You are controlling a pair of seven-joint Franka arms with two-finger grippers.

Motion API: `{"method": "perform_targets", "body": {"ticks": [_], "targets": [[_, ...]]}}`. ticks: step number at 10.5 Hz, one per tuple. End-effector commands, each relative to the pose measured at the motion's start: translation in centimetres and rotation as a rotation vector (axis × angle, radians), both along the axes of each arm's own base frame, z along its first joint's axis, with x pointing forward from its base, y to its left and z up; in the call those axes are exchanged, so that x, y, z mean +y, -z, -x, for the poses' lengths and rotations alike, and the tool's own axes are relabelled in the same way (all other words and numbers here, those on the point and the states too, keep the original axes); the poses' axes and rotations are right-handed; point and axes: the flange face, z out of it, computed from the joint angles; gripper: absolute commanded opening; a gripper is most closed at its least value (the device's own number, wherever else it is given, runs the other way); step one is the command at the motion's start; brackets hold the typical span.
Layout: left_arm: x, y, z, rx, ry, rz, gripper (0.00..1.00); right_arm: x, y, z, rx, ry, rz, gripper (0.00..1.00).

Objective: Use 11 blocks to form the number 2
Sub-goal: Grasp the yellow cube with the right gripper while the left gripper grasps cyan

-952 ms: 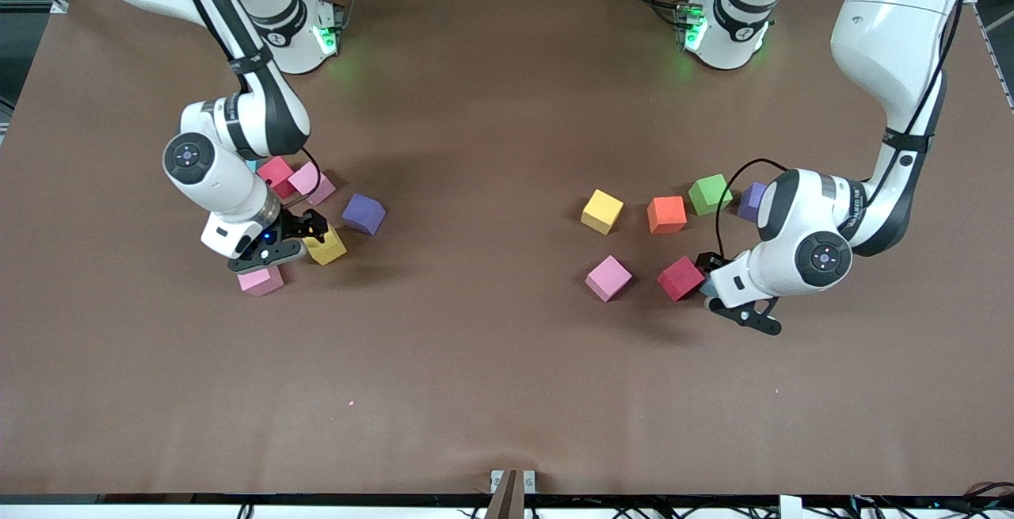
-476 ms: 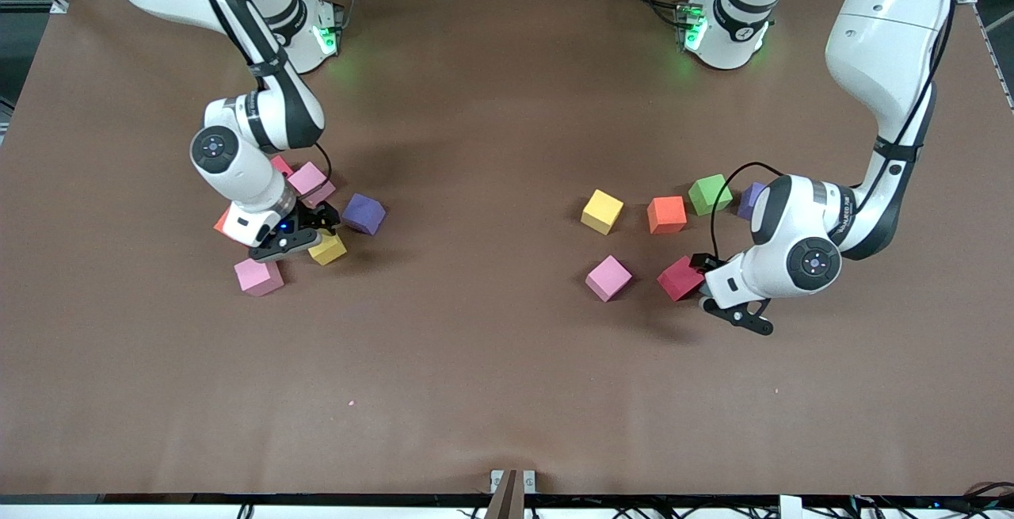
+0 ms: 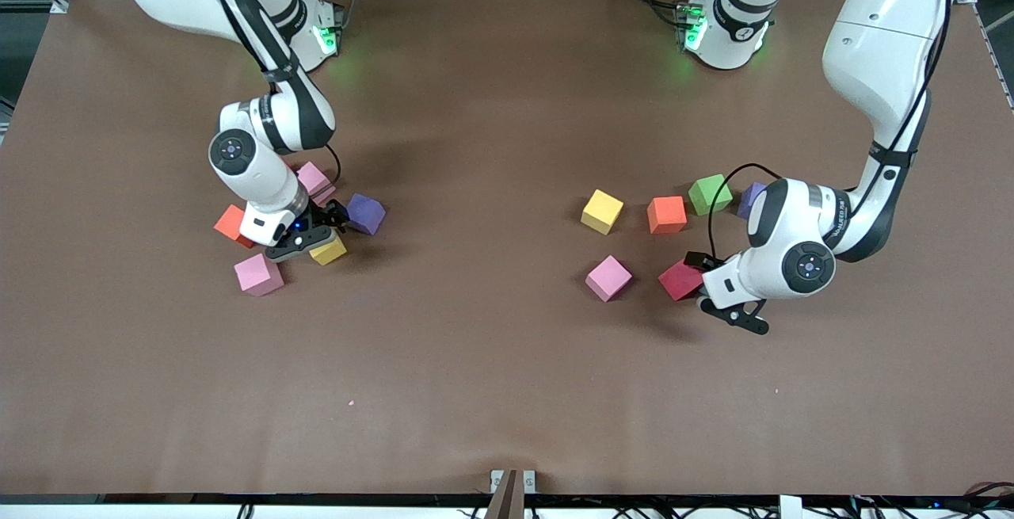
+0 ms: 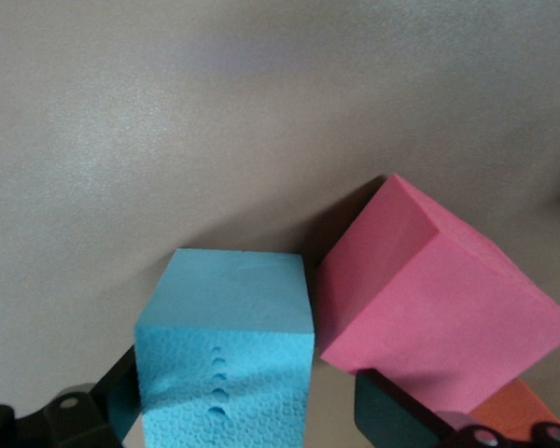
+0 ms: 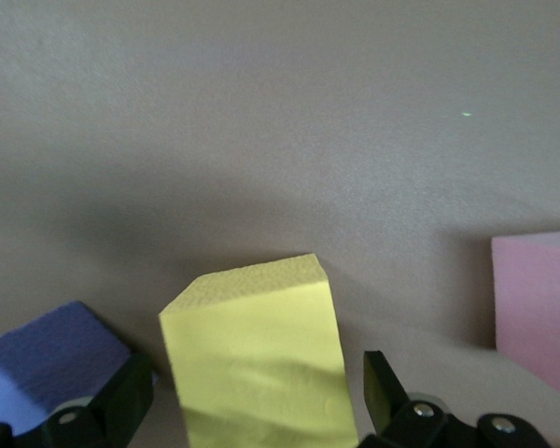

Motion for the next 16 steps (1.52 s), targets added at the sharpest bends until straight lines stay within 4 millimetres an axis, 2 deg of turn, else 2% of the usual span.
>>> {"method": "perform_targets", "body": {"ticks": [1, 5, 8, 13, 16], "targets": [[1.1, -0.7, -0.6, -0.025, -0.007, 0.005, 1.0, -0.1, 0.8, -0.1, -0.008, -0.018, -0.006, 1.0], [2.1, -3.1, -1.1, -0.054, -0.021, 0.005, 1.0, -0.1, 2.9, -0.3, -0.027, -0.02, -0.005, 0.99], [2.2, -3.2, -0.9, -0.038, -0.024, 0.0, 1.0, 0.2, 2.6, -0.6, -0.036, -0.022, -0.009, 0.89], [2.1, -1.2, -0.3, 0.0, -0.03, -0.003, 1.0, 0.3, 2.3, -0.7, -0.038, -0.018, -0.011, 0.57], [1.6, -0.9, -0.3, 0.001, -0.022, -0.002, 1.0, -0.4, 1.4, -1.1, -0.051, -0.001, -0.016, 0.52]]}}
